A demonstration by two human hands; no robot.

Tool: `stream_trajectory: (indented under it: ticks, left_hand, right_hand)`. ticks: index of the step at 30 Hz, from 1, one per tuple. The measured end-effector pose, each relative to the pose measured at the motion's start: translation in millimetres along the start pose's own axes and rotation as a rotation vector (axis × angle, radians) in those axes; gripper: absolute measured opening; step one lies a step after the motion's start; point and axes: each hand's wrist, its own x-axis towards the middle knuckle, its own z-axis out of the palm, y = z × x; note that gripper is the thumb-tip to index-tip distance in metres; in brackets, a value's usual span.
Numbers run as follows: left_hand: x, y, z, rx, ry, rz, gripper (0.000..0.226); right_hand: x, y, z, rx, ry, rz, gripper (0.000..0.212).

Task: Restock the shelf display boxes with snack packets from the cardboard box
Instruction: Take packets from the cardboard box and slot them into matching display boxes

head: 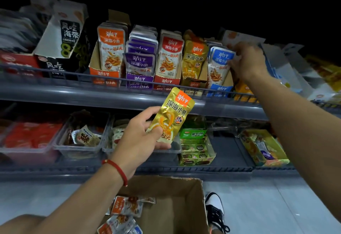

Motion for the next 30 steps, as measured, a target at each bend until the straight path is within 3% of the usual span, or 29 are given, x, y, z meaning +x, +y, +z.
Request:
stream_trajectory:
  ticks: [5, 9, 12, 15, 17, 19, 22, 27, 30]
  left_hand:
    - [-0.8, 0.5, -0.5, -0.030, 0.015, -0.029, 0.045]
    - [-1.2, -0.1, 0.9, -0.065, 0.039, -0.053, 0.042]
    - [-3.8, 0.4, 5.9, -0.072, 0.017, -0.044, 0.041]
    - [-6.8, -1.4, 11.7, -0.105, 0.002, -0.049, 0.041]
    - [-9.9, -3.1, 14.6, -0.130, -0.016, -0.048, 0.042]
    - [-14.4, -5.0, 15.9, -0.169, -0.034, -0.039, 0.044]
    - [-20.1, -6.4, 14.7, -0.216, -0.021, -0.036, 0.046]
    - [-21.3, -6.2, 3.9, -0.171, 0.054, -0.053, 0.046]
    - [-21.0, -5.3, -2.4, -0.140, 0.074, -0.049, 0.047]
  right_hand:
    - [-8.4, -8.0, -10.3, 0.004, 0.093, -0.056, 0.037]
    - [-45.0, -33.6, -30.2, 0.163, 0.083, -0.286, 0.020]
    - [-90.4, -56.2, -48.2, 0.298, -0.194, -0.447, 0.016]
    - [-124.1, -71.5, -58.1, 0.525, -0.595, -0.323, 0.024]
    - [-134.5, -73.2, -60.0, 0.669, -0.712, -0.221, 0.026]
    - [-134.6, -70.8, -63.9, 0.704, -0.725, -0.204, 0.024]
    - [-119.8, -63.5, -76.2, 0.701, -0.634, -0.205, 0.019]
    - [-70.0, -53.9, -94.8, 0.510, -0.084, -0.217, 0.020]
    - [-46.6, -56.7, -88.5, 0.383, 0.062, -0.203, 0.023]
